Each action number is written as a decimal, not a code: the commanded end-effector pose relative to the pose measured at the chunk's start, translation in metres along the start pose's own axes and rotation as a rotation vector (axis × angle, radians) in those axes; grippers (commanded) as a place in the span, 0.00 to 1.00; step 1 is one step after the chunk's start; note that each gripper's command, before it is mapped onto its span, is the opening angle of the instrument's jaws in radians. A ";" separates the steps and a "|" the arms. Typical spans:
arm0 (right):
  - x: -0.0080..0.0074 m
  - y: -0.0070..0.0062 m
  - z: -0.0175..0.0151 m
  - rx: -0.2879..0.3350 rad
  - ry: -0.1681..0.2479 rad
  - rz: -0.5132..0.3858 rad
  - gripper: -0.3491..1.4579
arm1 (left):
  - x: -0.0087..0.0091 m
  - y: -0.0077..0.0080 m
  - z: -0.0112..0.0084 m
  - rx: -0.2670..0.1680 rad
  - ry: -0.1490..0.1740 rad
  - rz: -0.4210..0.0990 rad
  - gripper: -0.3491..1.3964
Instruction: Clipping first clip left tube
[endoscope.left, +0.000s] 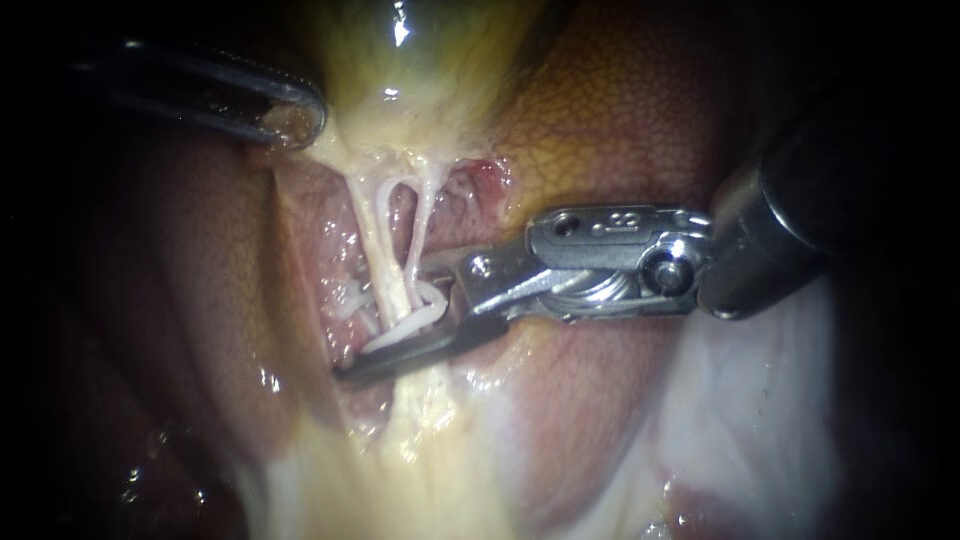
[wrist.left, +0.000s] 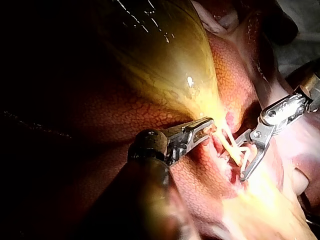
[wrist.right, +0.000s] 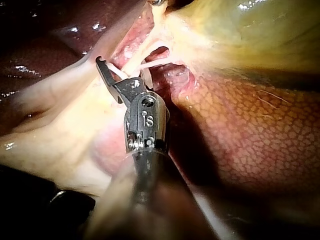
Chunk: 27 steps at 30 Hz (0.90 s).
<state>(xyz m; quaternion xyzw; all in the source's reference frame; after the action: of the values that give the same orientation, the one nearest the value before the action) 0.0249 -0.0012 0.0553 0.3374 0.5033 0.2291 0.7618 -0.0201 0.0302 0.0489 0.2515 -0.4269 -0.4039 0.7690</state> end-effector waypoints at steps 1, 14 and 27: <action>0.0000 0.0001 -0.0001 0.000 0.000 0.000 0.42 | 0.0000 0.0000 0.0000 0.000 0.000 0.000 0.00; -0.0019 0.0030 -0.0040 -0.039 0.007 0.002 0.44 | 0.0001 0.0000 -0.0001 0.001 0.000 0.000 0.00; -0.0017 0.0030 -0.0096 -0.025 0.007 0.013 0.47 | 0.0001 0.0000 -0.0002 0.001 0.000 0.000 0.00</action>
<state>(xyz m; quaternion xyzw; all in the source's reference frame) 0.0152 0.0025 0.0556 0.3319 0.5021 0.2421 0.7610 -0.0200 0.0301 0.0488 0.2518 -0.4270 -0.4036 0.7690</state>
